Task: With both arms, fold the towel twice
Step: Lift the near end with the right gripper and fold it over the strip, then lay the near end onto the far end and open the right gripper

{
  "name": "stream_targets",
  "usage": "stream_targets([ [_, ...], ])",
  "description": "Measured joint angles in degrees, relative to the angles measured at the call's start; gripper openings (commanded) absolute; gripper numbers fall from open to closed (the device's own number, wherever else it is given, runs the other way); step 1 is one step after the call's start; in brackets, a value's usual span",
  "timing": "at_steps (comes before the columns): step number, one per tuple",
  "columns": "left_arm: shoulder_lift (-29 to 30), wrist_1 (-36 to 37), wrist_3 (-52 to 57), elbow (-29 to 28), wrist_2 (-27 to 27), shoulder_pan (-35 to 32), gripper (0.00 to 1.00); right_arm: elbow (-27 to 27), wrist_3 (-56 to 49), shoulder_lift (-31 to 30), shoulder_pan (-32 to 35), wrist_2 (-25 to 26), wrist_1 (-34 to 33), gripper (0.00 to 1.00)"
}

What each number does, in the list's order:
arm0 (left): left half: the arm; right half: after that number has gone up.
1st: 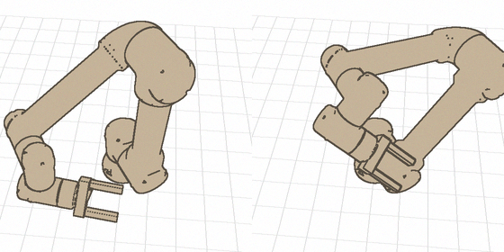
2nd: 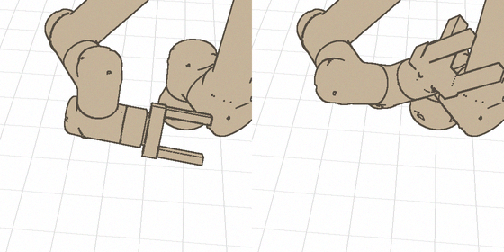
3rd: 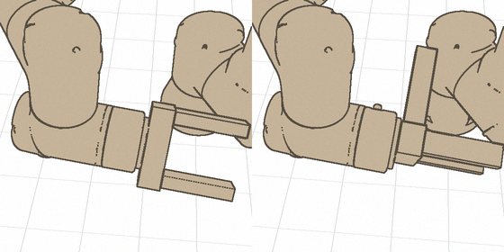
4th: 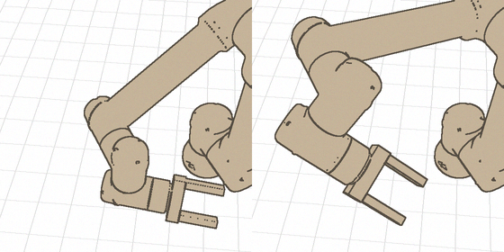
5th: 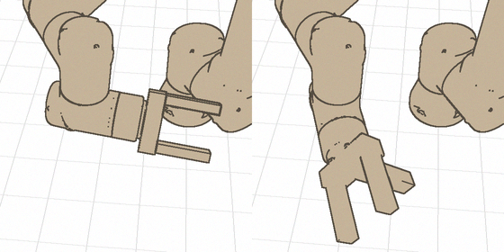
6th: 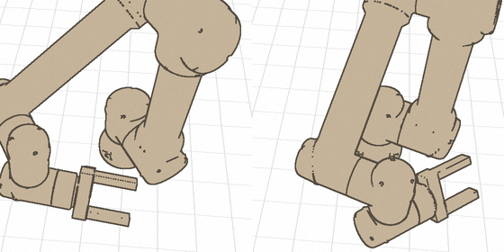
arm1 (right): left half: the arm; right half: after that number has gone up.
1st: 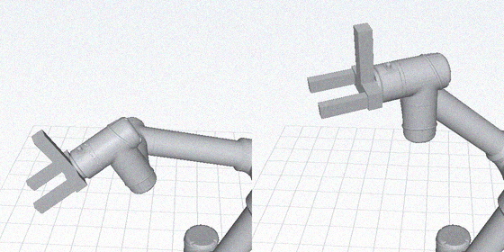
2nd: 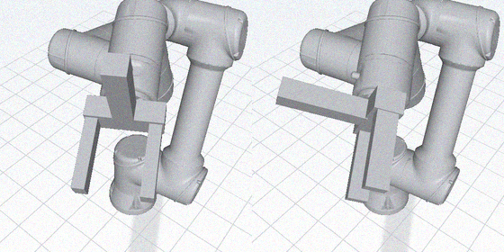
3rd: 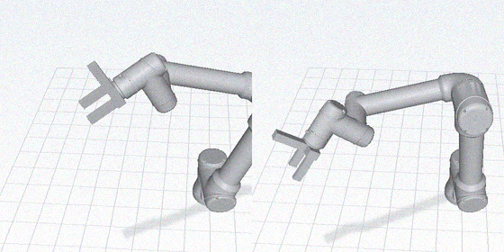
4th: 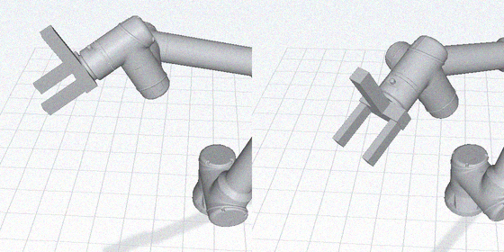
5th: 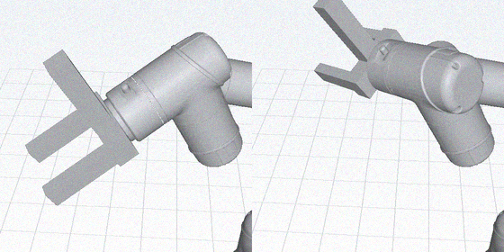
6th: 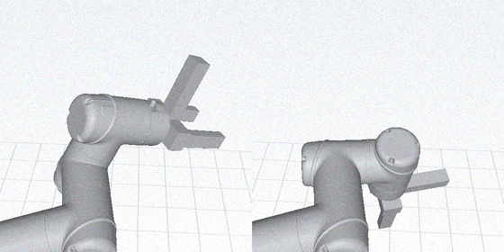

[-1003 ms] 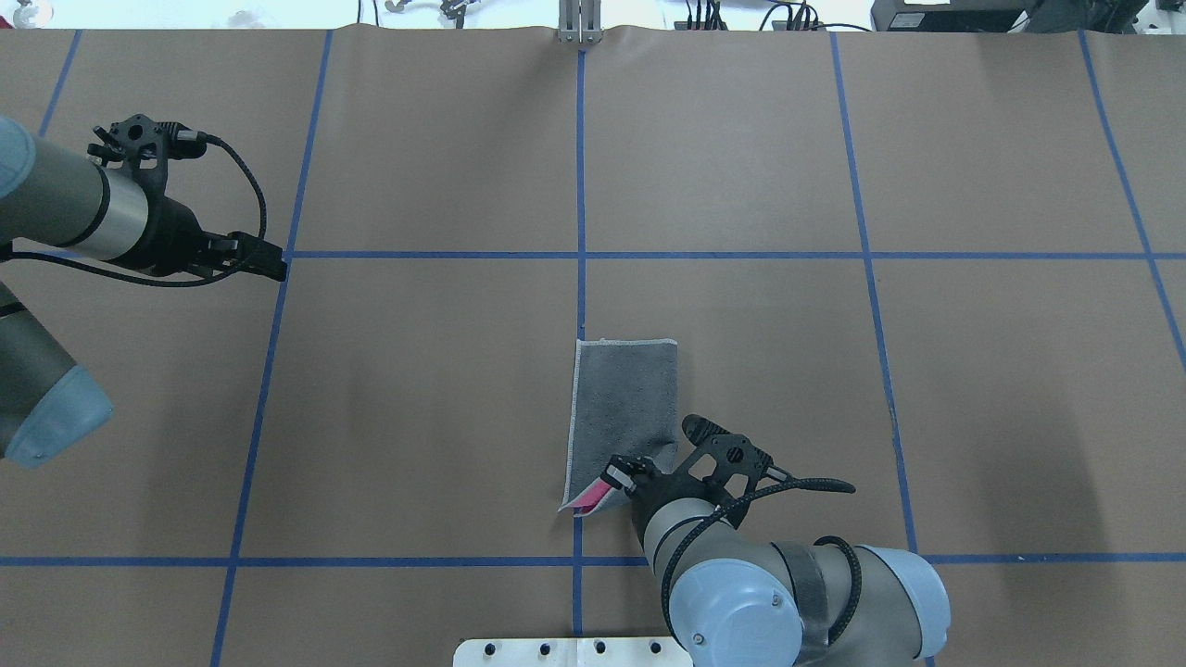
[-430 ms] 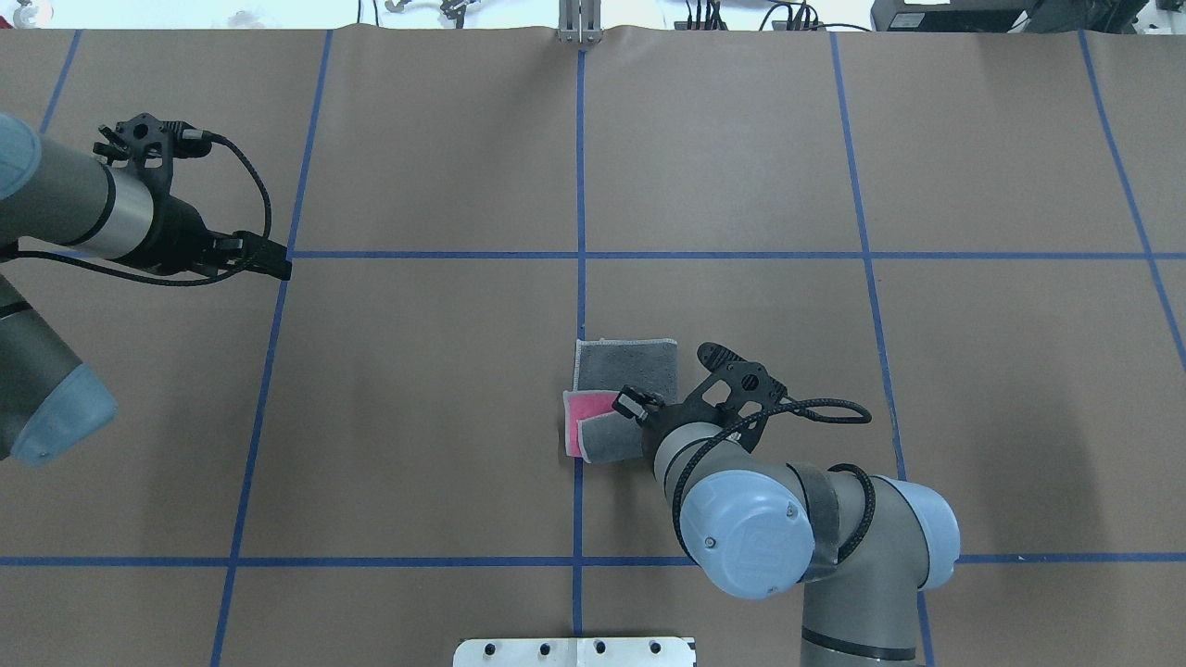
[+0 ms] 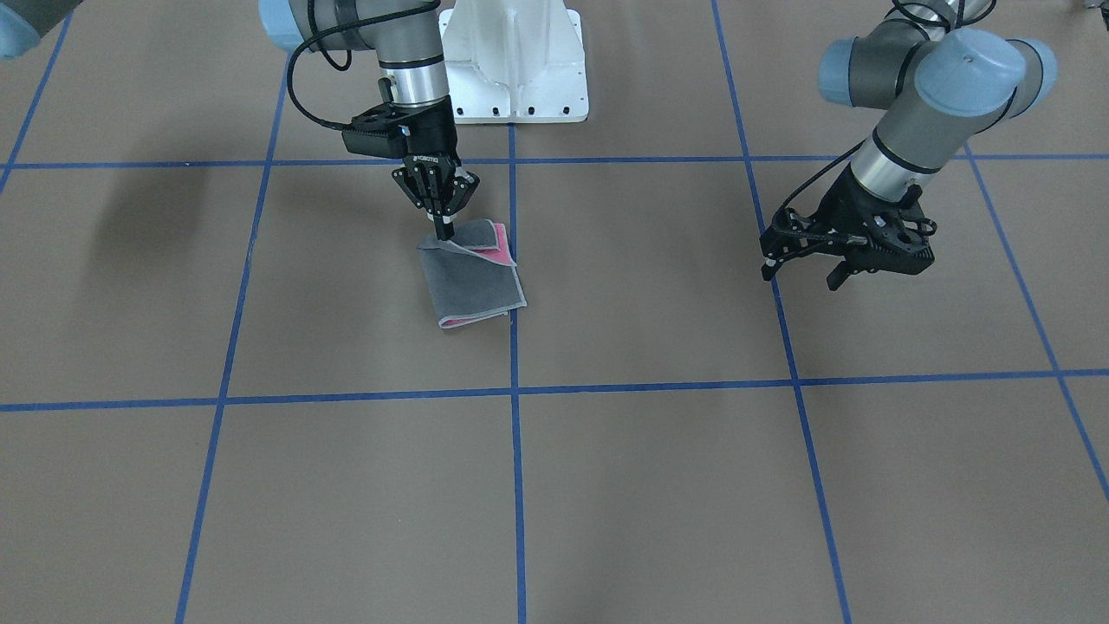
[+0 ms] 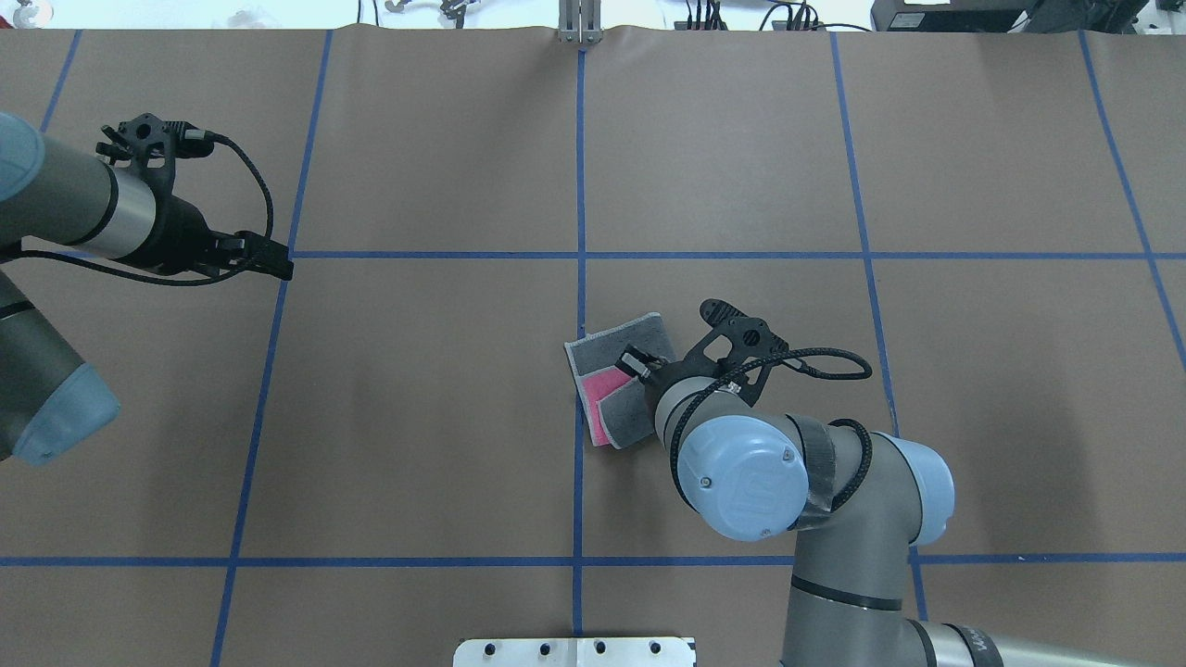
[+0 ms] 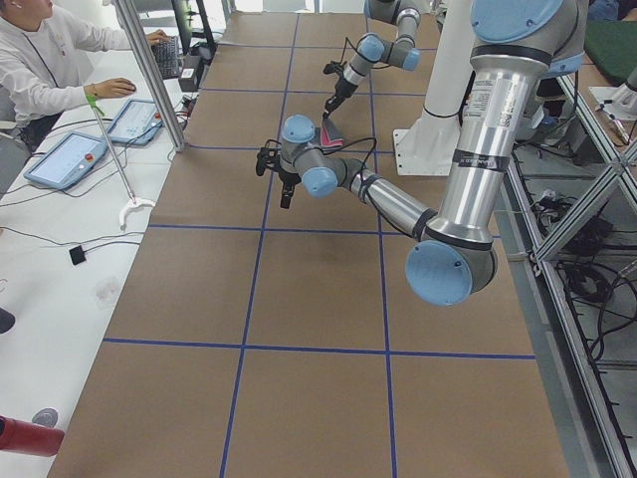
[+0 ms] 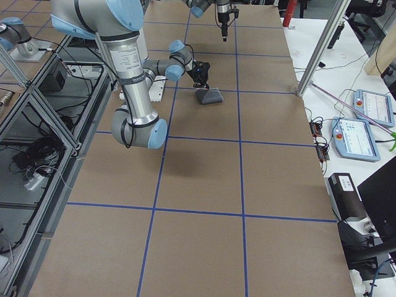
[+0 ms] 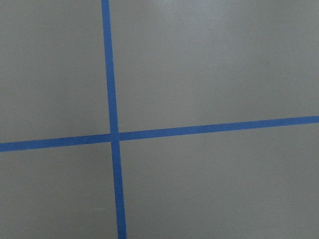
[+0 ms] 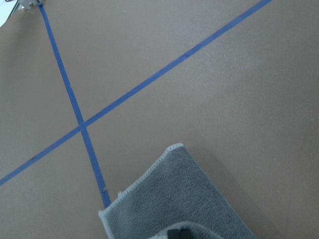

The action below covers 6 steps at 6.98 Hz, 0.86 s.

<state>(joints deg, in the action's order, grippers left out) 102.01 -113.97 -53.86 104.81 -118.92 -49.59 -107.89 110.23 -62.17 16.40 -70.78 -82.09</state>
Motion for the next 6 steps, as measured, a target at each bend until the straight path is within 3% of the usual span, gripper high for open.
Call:
stream_targets([
  [3,0.03,-0.03,0.07,-0.11,0.0,0.02,1.0,2.81,-1.86,2.15,2.11,-1.38,0.09,0.0],
  [6,-0.03,-0.03,0.13,-0.19,0.0,0.02,1.0,9.39,-3.5,7.78,4.39,-3.09,0.45,0.0],
])
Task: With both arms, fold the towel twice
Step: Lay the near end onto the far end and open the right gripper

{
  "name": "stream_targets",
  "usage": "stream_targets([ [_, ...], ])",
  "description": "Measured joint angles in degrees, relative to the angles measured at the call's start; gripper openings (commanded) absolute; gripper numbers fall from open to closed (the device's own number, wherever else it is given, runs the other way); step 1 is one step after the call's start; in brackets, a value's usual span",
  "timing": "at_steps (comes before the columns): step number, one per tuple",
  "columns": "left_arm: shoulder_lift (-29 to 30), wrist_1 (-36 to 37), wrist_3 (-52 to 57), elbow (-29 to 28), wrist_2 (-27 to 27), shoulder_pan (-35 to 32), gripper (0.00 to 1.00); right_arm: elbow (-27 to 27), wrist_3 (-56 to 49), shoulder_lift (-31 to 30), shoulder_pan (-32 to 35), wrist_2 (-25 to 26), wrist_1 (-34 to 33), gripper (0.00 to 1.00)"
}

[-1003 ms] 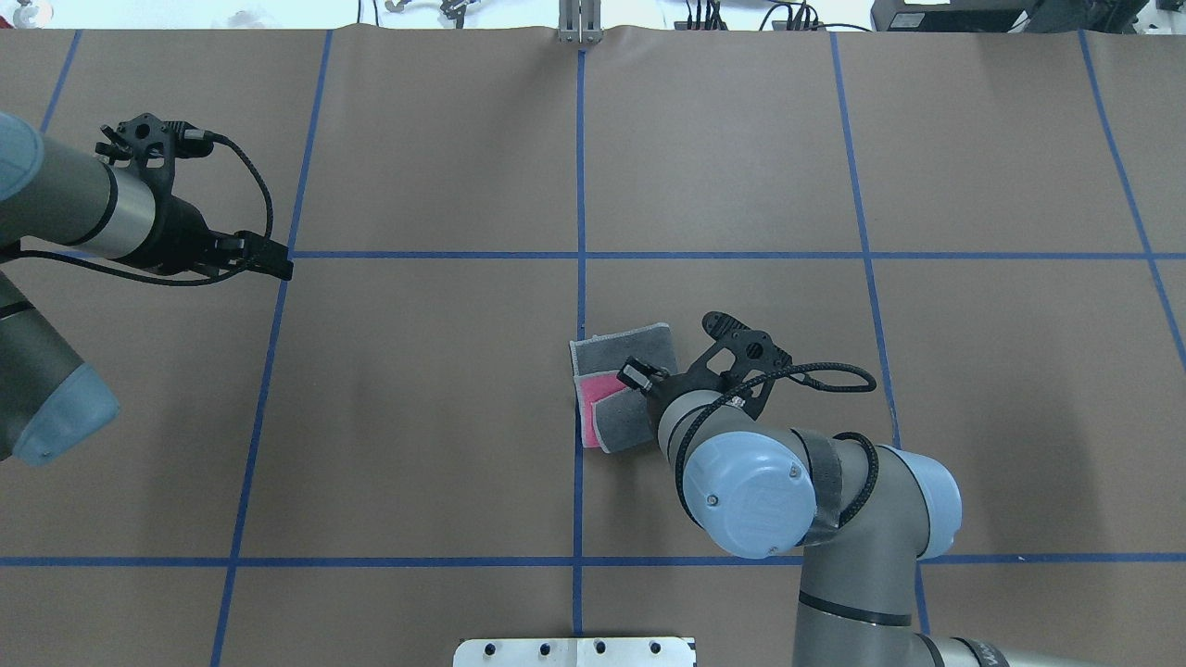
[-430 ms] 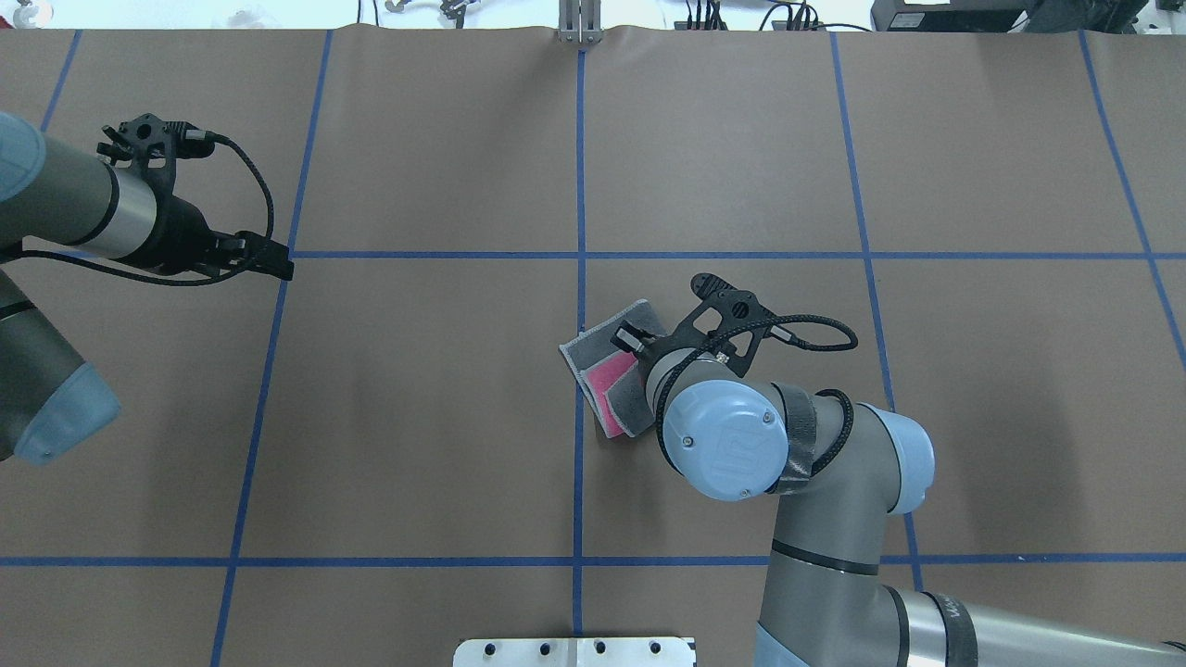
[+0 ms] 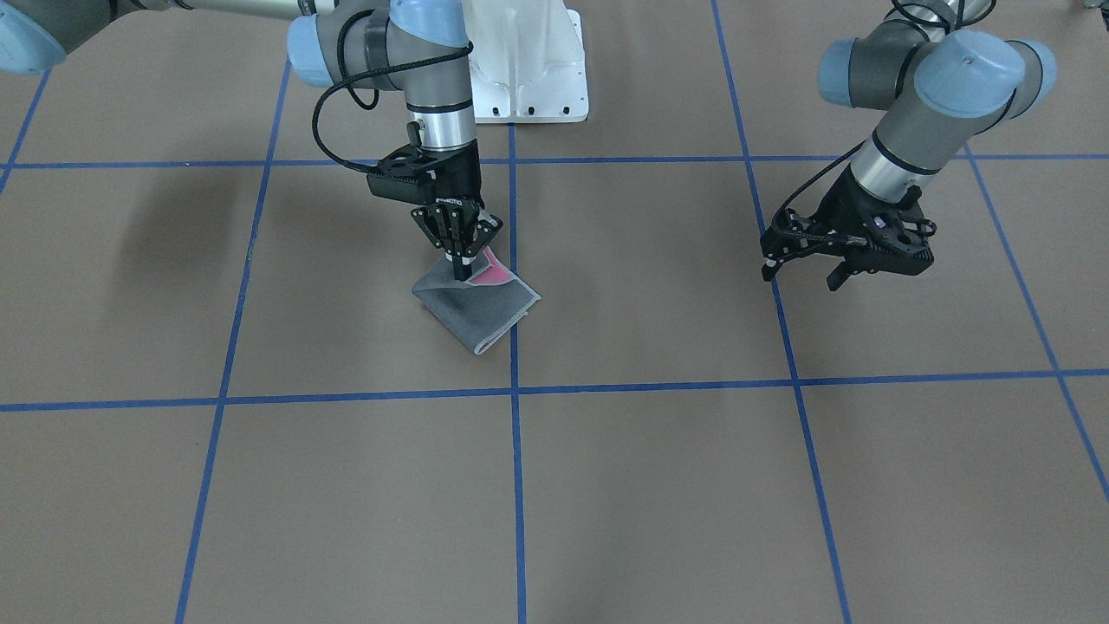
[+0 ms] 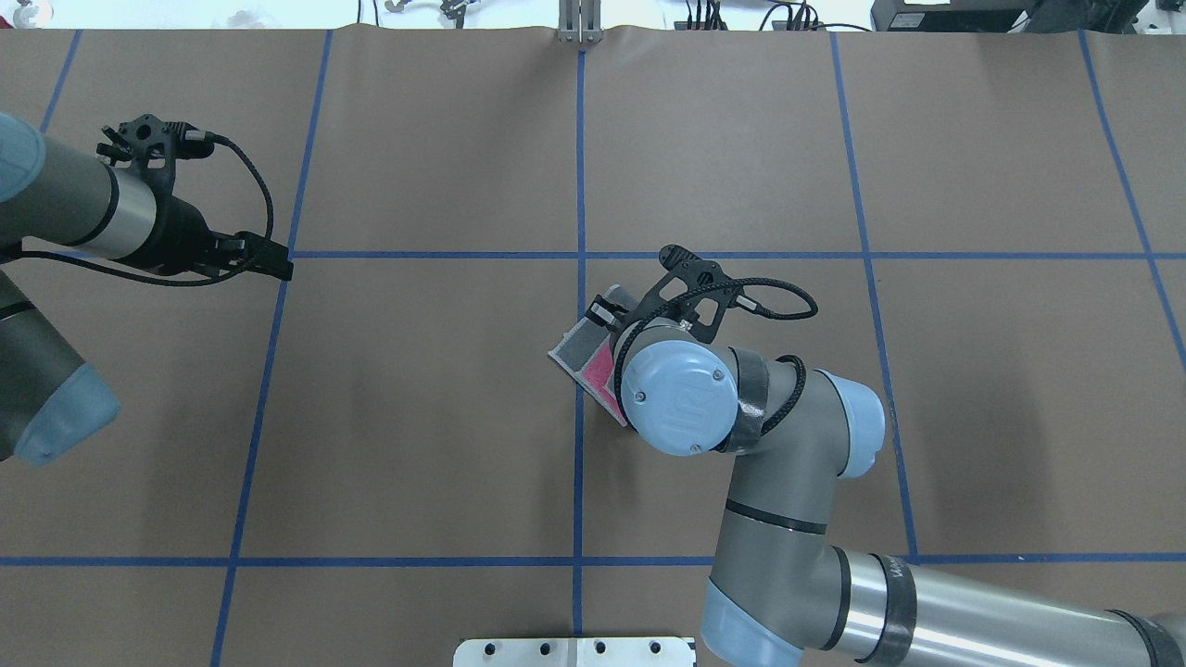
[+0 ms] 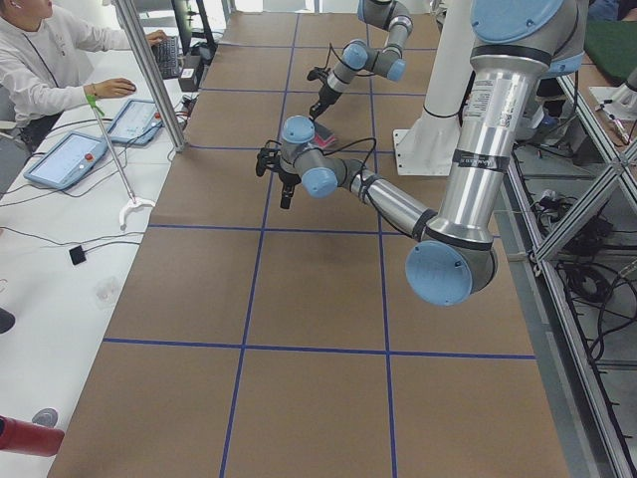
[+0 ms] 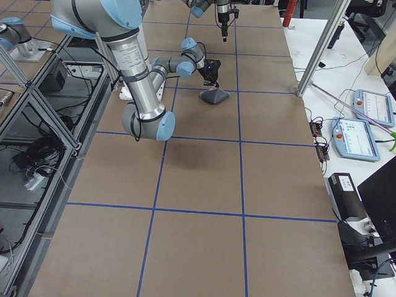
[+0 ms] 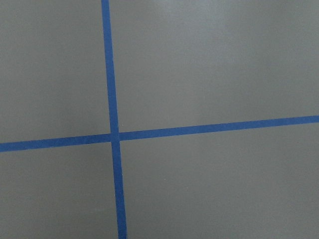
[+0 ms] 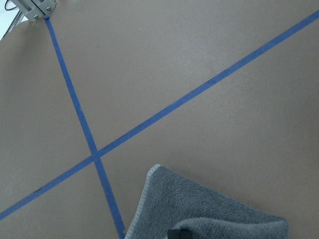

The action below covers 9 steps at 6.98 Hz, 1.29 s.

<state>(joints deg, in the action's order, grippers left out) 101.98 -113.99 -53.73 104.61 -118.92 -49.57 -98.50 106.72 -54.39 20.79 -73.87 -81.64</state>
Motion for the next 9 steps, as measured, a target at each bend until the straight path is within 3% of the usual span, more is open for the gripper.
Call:
stream_targets([
  [5,0.14,0.0,0.16,-0.34,0.0,-0.05,1.0,12.53,-2.34,8.27,2.96,-2.28,5.55,0.0],
  [6,0.15,0.0,0.18,-0.36,0.0,-0.08,1.0,14.82,-2.86,10.35,2.99,-2.37,5.71,0.32],
  [7,0.15,-0.02,0.2,-0.46,0.0,-0.08,1.0,16.63,-3.08,12.01,3.02,-2.53,5.76,0.98],
  [9,0.15,-0.14,0.2,-0.64,0.0,-0.09,1.0,17.63,-3.33,13.82,3.35,-3.06,5.77,0.99],
])
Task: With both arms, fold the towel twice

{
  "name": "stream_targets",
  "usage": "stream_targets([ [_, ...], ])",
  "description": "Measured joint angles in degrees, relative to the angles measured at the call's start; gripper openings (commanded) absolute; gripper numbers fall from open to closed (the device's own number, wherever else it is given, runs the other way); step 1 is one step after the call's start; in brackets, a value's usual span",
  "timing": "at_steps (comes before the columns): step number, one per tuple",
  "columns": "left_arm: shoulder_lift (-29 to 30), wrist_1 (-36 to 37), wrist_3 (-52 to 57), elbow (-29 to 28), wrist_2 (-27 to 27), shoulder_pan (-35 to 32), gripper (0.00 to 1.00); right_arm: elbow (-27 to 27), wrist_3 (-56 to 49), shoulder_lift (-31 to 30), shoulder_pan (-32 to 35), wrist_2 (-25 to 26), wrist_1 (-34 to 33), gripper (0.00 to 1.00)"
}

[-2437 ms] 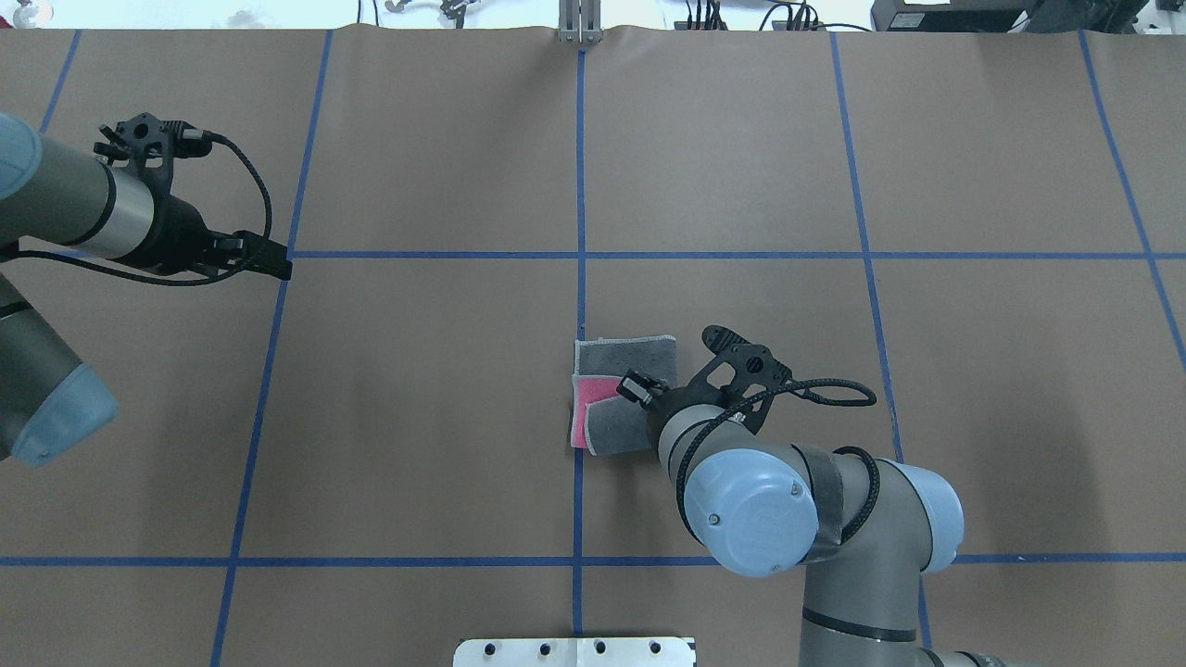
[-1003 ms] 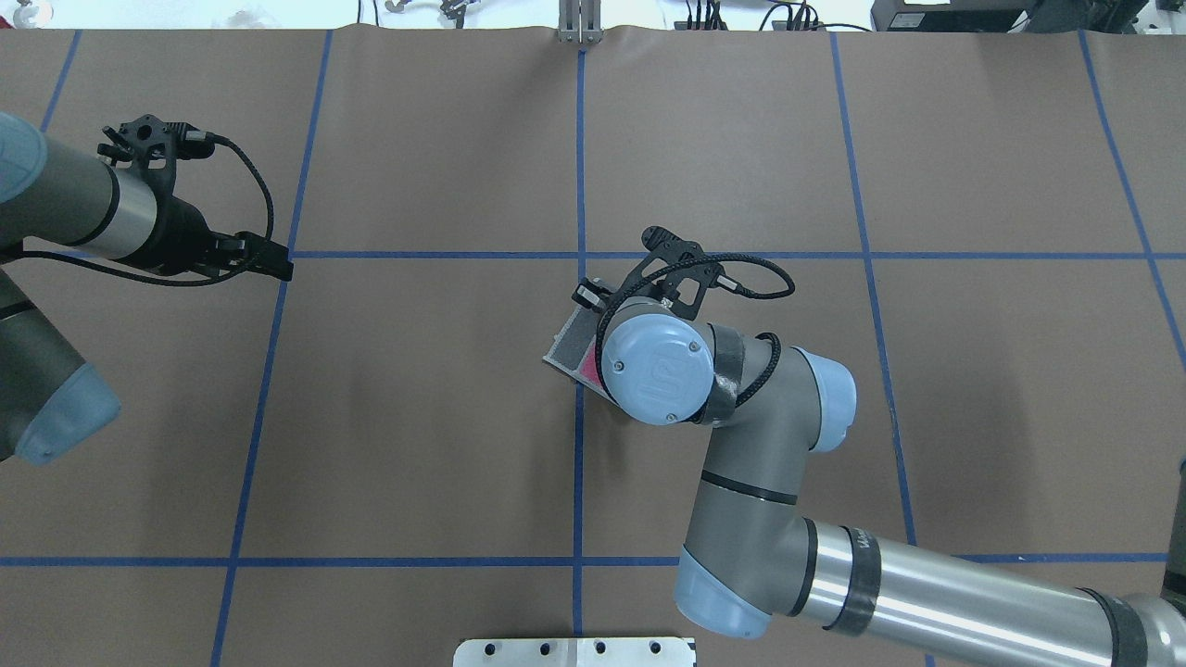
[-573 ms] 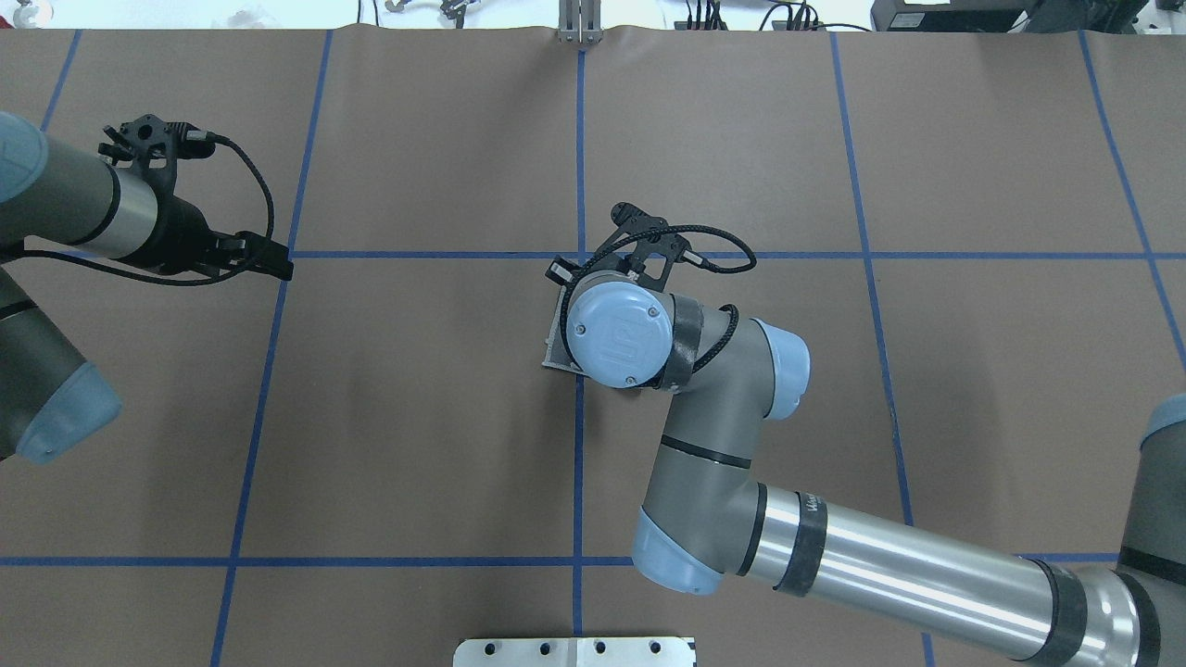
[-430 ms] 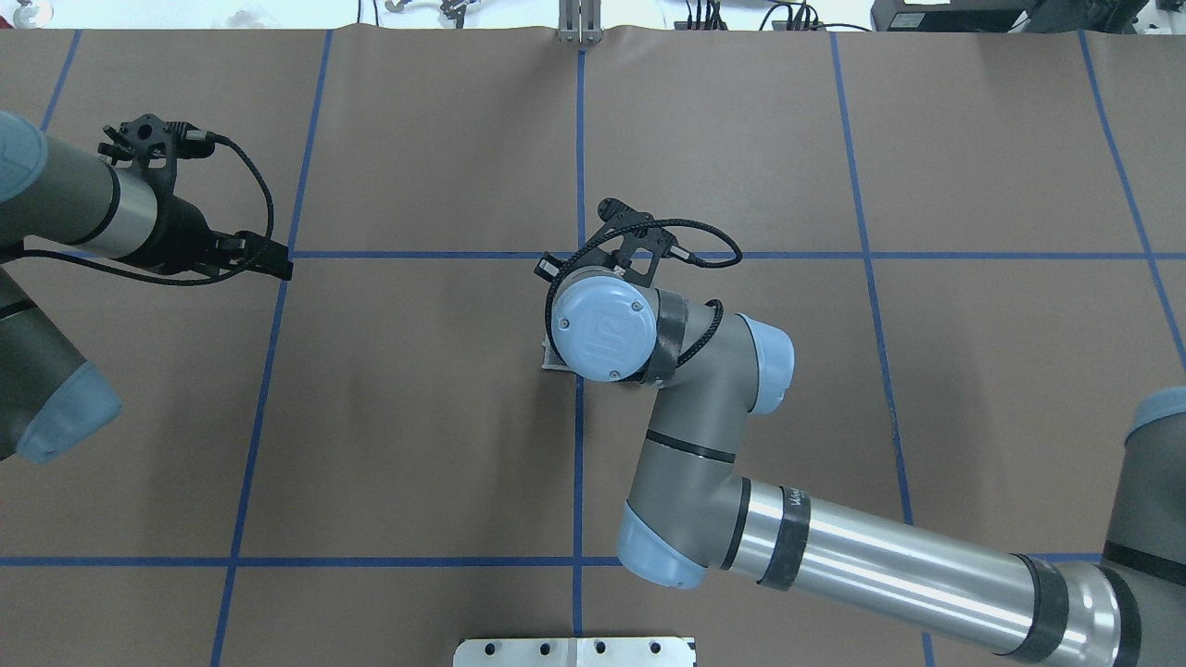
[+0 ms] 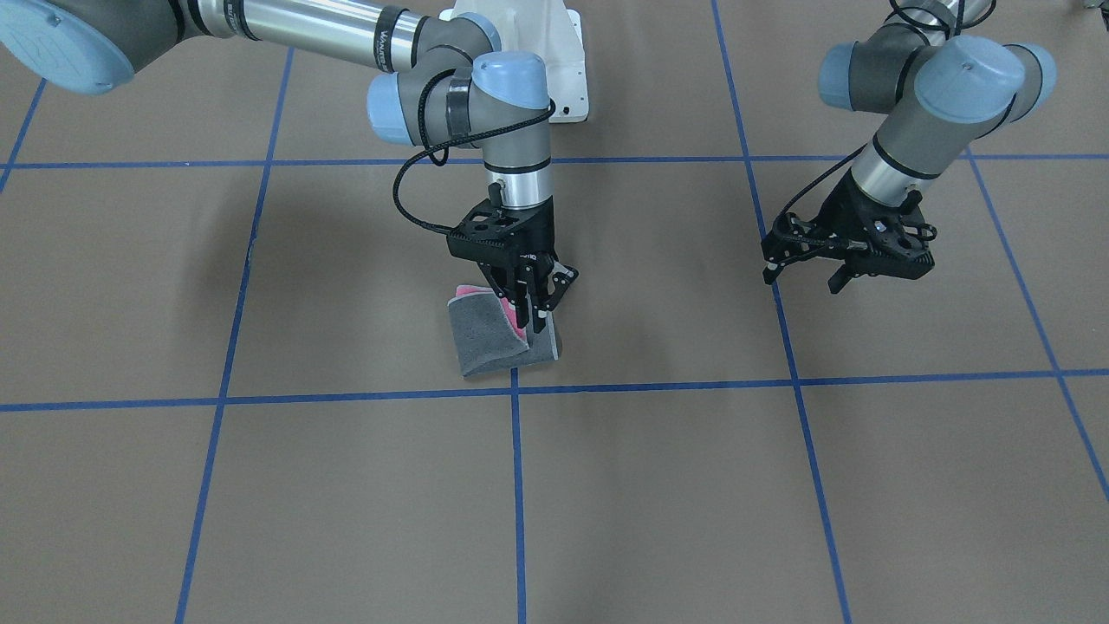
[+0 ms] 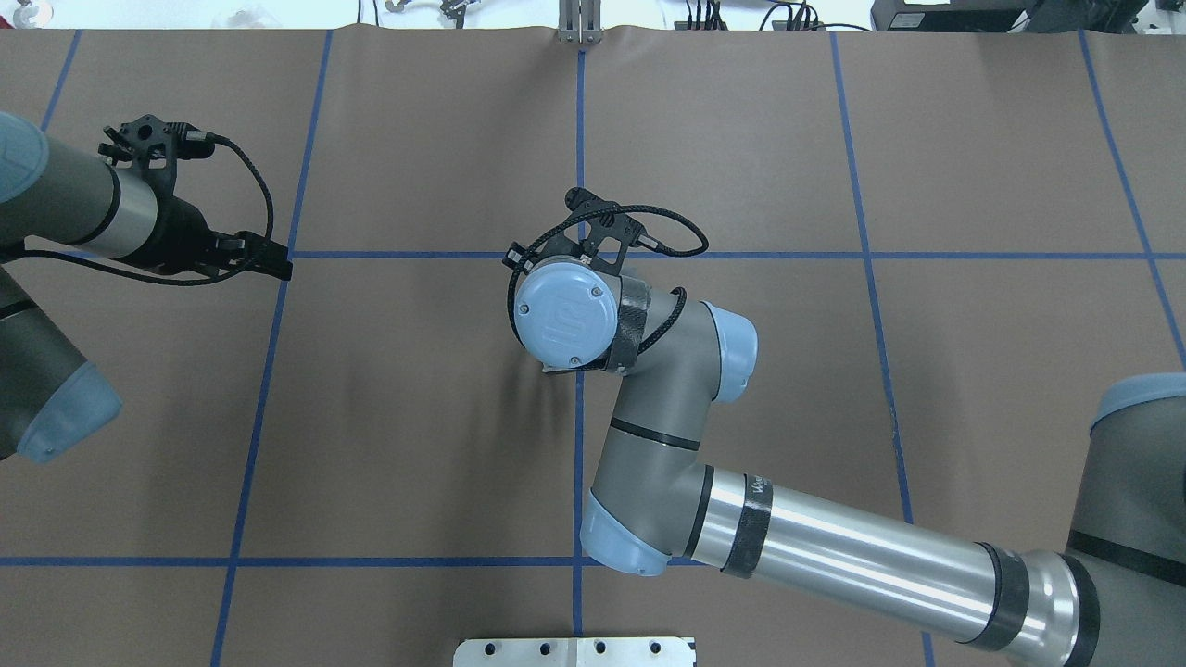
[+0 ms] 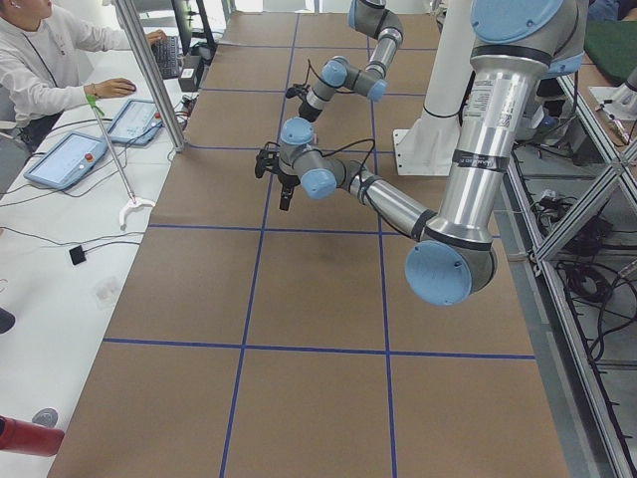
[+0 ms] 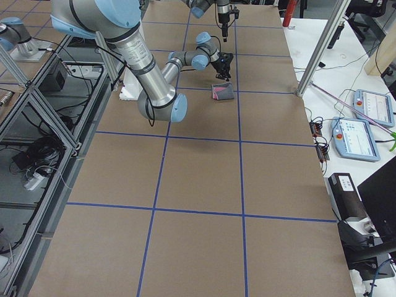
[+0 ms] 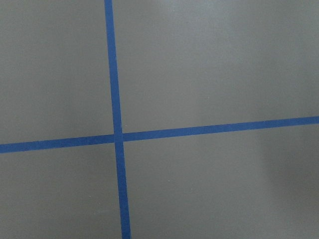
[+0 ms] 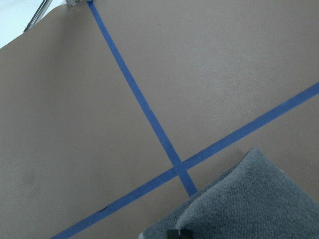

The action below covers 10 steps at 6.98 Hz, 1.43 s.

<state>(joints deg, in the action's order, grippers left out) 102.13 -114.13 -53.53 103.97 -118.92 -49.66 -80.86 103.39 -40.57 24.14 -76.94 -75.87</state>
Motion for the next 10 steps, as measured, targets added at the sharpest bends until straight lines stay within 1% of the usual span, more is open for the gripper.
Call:
stream_targets([
  [1,0.0,-0.02,0.0,0.0,0.0,0.0,1.0,-0.01,-1.03,0.73,0.7,-0.99,-0.06,0.99],
  [2,-0.01,-0.04,0.0,0.01,0.0,-0.03,1.0,-0.1,-3.54,1.15,2.14,-3.3,-0.32,1.0],
  [4,-0.1,0.17,0.14,0.13,0.04,-0.34,1.0,-0.55,-13.02,-0.33,7.57,-11.84,-2.87,1.0],
  [5,-0.21,0.49,0.54,0.16,-0.04,-1.24,1.0,-1.69,-20.24,-2.13,11.35,-16.43,-5.59,1.0],
  [6,-0.37,1.89,3.7,0.17,-0.79,-3.64,1.0,-5.13,-30.16,-6.19,16.39,-21.59,-8.62,1.0],
  [7,-0.37,6.16,11.15,0.29,-2.25,-7.6,1.0,-10.09,-42.2,-12.41,22.67,-27.37,-10.71,1.0],
  [8,-0.26,12.5,21.09,0.31,-3.35,-12.96,1.0,-13.93,-54.21,-18.58,29.24,-32.99,-11.64,1.0],
  [9,-0.21,18.42,31.56,0.0,-3.82,-18.74,1.0,-15.85,-65.89,-23.89,35.75,-38.09,-11.93,1.0],
  [10,-0.16,24.03,41.5,-0.43,-4.02,-24.45,1.0,-16.33,-77.12,-28.43,42.15,-43.13,-12.05,1.0],
])
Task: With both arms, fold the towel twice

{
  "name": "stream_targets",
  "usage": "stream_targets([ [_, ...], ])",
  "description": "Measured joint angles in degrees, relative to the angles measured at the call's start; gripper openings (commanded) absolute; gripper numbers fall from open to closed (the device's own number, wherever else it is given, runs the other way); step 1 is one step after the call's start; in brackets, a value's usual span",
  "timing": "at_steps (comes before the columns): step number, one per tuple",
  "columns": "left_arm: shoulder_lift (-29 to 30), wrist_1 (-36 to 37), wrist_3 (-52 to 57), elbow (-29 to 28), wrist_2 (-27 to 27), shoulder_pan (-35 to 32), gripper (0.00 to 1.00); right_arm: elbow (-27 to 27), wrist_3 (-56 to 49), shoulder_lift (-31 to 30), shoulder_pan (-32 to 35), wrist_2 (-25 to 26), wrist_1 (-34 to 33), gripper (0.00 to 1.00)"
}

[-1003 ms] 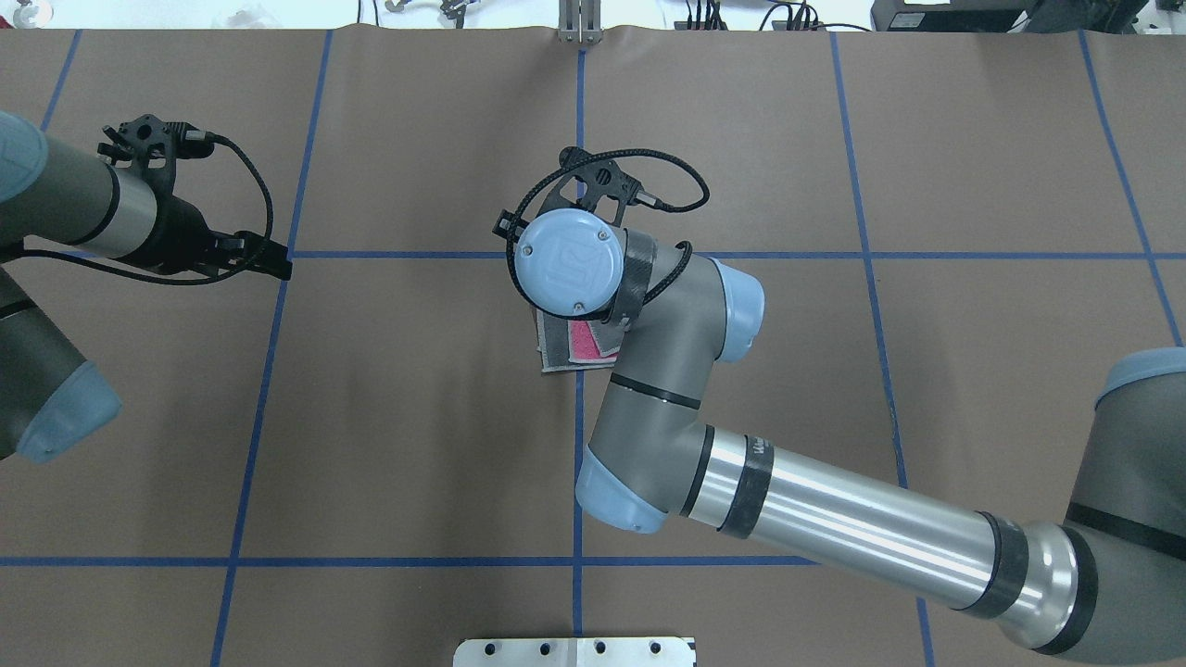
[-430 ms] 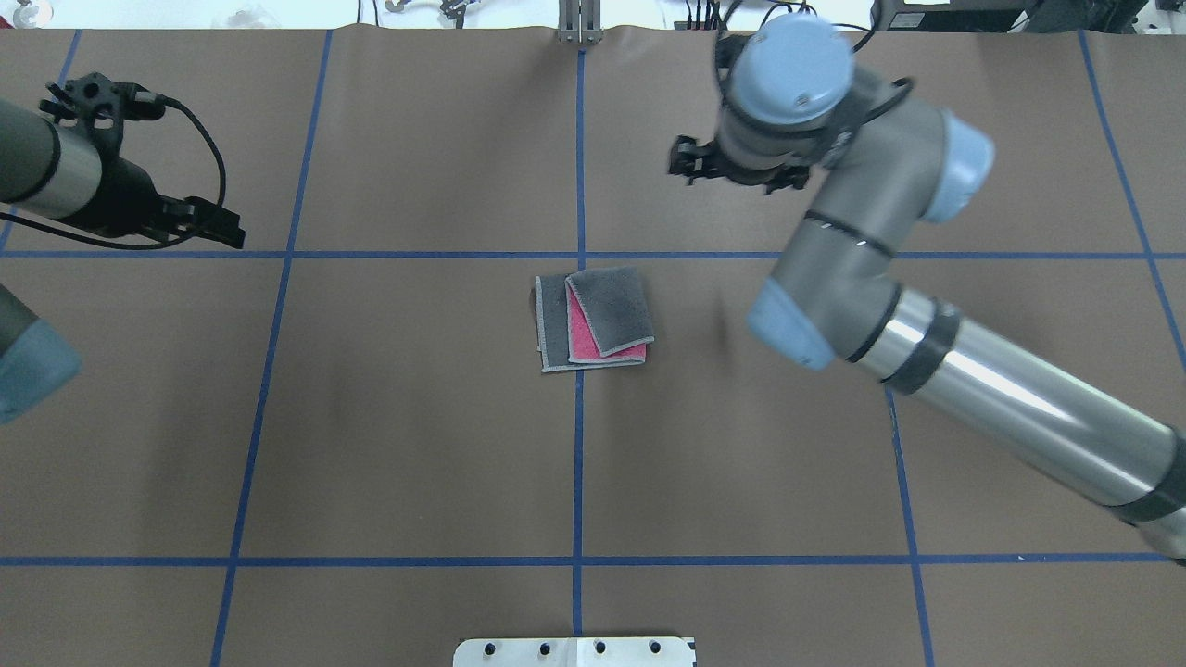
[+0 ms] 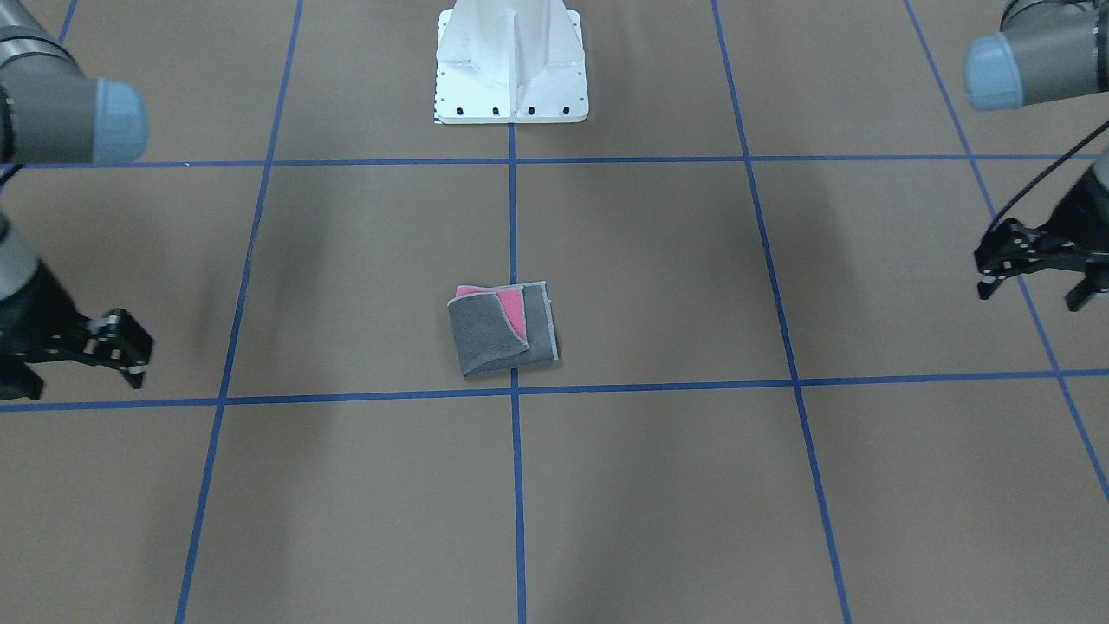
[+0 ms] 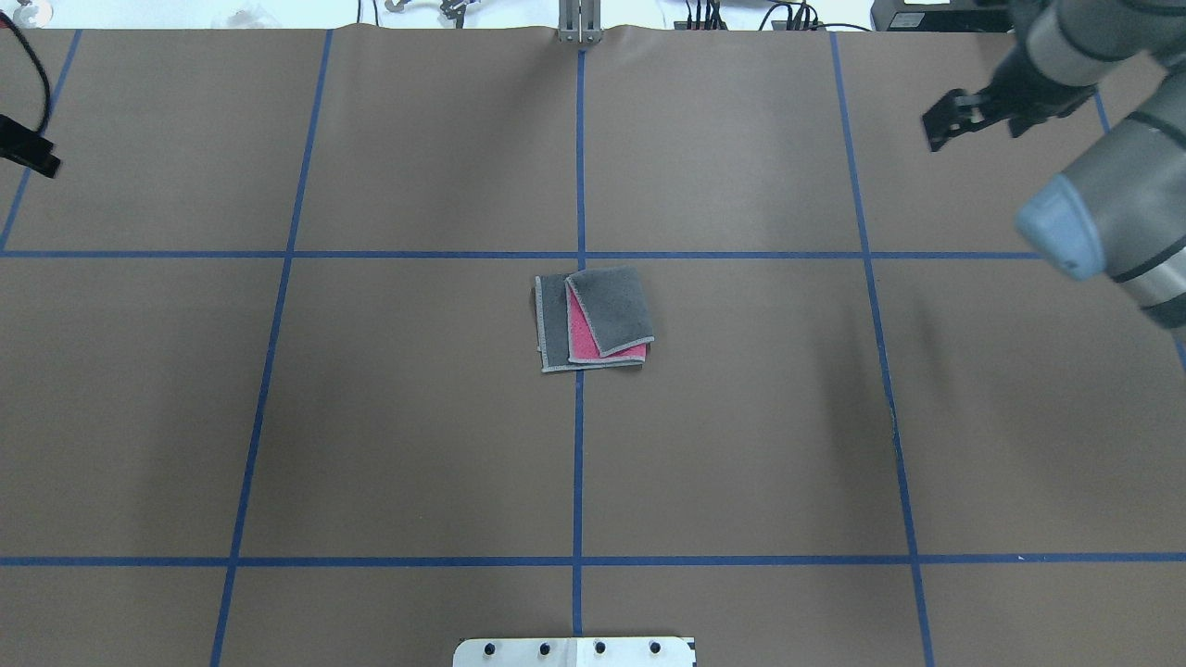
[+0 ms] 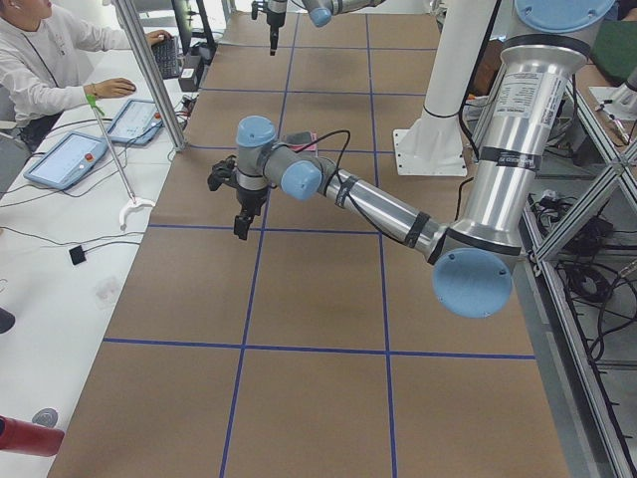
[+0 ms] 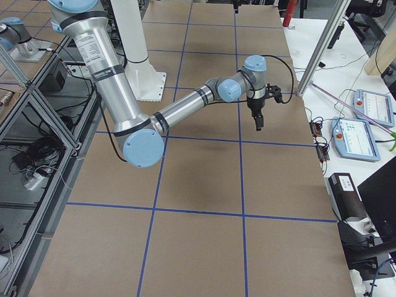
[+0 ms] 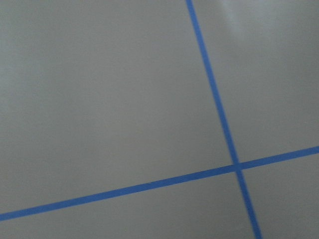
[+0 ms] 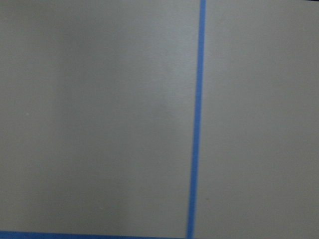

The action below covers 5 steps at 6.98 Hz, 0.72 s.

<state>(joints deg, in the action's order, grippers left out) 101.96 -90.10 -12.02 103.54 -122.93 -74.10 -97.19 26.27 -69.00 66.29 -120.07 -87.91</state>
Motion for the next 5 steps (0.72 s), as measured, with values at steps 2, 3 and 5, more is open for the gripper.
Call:
stream_targets([
  [2,-0.33,7.36,11.16,-3.6,-3.58,-10.93,1.0,2.29,-17.48,-7.93,12.22,-10.97,0.04,1.0],
  [3,-0.99,7.83,13.77,-8.39,-6.78,-14.61,1.0,3.23,-20.92,-11.16,15.38,-13.74,0.24,1.0],
  [5,-3.95,6.59,15.41,-14.48,-8.9,-16.9,1.0,3.89,-22.1,-13.86,17.1,-13.63,0.28,1.0],
])
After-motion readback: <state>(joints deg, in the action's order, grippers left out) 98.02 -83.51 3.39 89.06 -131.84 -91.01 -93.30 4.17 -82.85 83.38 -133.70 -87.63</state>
